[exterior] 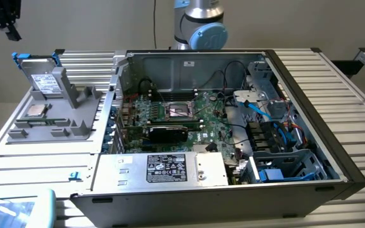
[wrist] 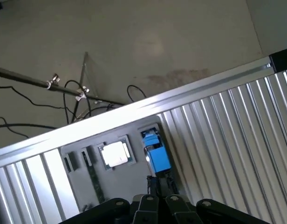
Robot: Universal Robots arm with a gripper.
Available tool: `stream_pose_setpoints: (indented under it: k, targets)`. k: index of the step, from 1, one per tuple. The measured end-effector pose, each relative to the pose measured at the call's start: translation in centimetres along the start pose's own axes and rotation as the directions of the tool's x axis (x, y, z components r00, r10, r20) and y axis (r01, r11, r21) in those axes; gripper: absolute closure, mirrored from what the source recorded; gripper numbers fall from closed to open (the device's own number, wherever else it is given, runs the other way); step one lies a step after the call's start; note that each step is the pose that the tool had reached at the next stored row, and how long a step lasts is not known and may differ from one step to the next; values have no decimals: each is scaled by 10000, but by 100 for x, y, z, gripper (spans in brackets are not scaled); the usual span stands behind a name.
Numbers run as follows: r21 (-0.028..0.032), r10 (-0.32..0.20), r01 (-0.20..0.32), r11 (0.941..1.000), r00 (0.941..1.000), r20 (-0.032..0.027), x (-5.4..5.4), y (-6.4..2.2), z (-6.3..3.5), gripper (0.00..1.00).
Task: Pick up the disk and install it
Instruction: 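Pick up the disk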
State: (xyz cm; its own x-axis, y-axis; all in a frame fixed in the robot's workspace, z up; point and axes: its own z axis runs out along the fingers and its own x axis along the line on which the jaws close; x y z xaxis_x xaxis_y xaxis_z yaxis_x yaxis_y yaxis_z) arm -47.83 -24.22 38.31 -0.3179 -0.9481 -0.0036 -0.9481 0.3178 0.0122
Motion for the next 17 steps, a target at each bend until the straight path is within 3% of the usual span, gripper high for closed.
stream_pose_setpoints:
  k: [5, 11, 17]
  targets:
    - [6, -904, 904, 9959, 9959, 35, 0, 0, 2, 89]
    - [9, -1926, 1926, 9813, 9813, 35, 1, 0, 4, 89]
    - [10, -1940, 1940, 9810, 9810, 35, 0, 0, 5, 89]
